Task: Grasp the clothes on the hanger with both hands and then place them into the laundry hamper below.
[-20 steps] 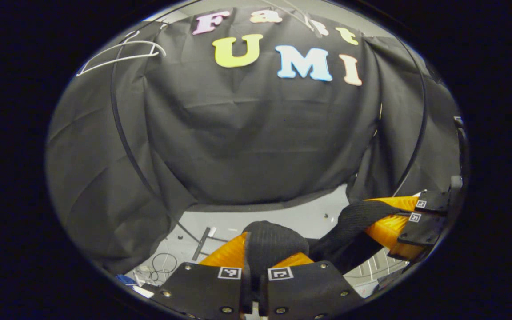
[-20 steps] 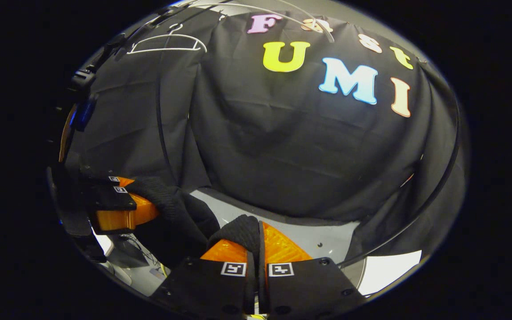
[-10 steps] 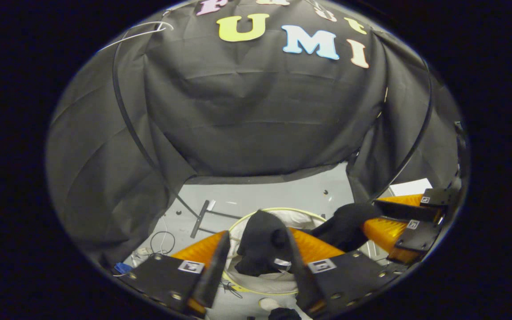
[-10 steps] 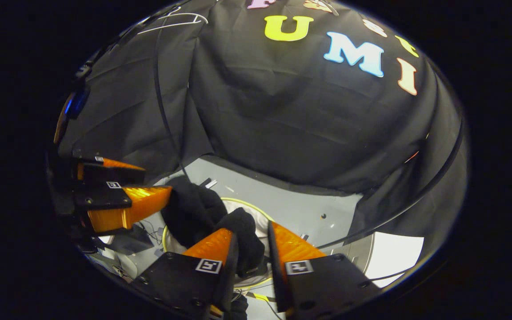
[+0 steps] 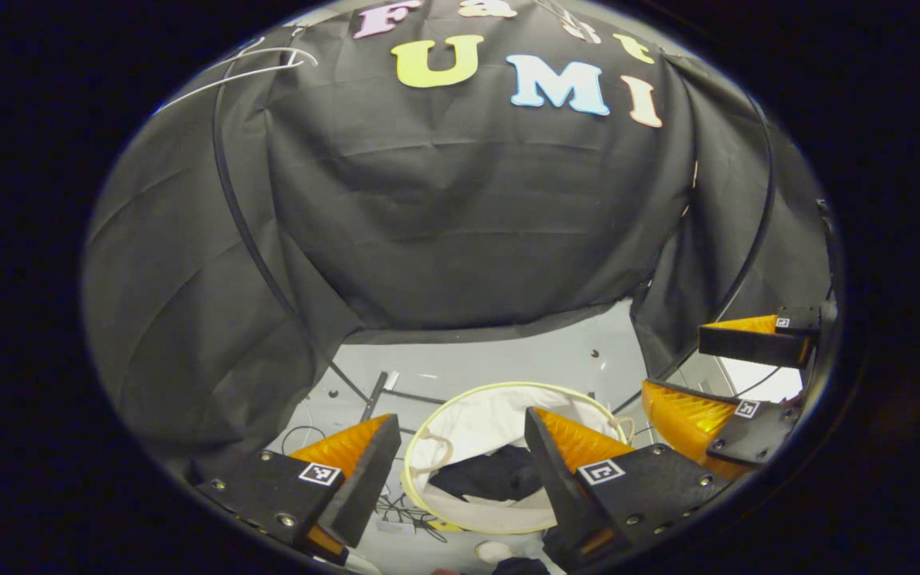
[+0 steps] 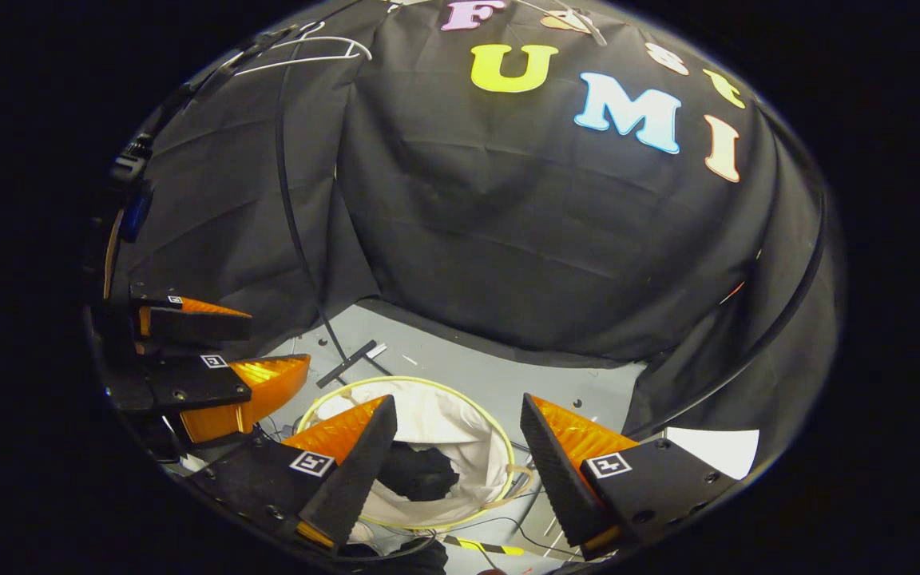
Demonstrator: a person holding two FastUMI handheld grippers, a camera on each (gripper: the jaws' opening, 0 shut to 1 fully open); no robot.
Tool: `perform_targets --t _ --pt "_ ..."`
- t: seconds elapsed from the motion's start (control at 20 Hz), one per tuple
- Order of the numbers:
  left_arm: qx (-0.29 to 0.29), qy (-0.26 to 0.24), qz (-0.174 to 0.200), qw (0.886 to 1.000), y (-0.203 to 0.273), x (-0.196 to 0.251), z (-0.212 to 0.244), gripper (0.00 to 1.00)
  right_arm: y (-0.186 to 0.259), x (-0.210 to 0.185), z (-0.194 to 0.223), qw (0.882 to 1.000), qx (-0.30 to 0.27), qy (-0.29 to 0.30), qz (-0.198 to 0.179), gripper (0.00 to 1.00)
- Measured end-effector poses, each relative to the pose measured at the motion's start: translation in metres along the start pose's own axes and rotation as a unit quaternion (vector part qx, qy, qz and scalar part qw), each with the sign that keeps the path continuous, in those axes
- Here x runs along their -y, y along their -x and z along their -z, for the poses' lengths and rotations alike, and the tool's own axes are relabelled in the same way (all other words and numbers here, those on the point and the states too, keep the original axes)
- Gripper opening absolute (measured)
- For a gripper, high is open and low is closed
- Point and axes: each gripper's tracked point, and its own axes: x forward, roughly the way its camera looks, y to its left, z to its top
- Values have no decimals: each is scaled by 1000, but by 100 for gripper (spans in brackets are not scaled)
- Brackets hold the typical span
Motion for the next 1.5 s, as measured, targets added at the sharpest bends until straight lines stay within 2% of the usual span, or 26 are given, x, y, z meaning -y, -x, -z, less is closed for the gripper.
perform_targets --t 0.15,0.4,0.9,1.25,1.5 --pt "15 -5 1 1000 7 -7 -7 92 7 1 0 1000 10 -3 9 98" --pt "54 -5 12 998 37 -12 -31 92 32 15 -29 998 55 -3 33 98" --pt "155 -28 7 987 125 -9 -105 92 117 58 -85 982 170 -45 65 98" --pt "218 -25 -9 976 175 16 -131 92 189 90 -88 972 212 -54 83 98" --pt "257 -16 -19 966 242 28 -141 92 243 112 -81 964 239 -65 97 98"
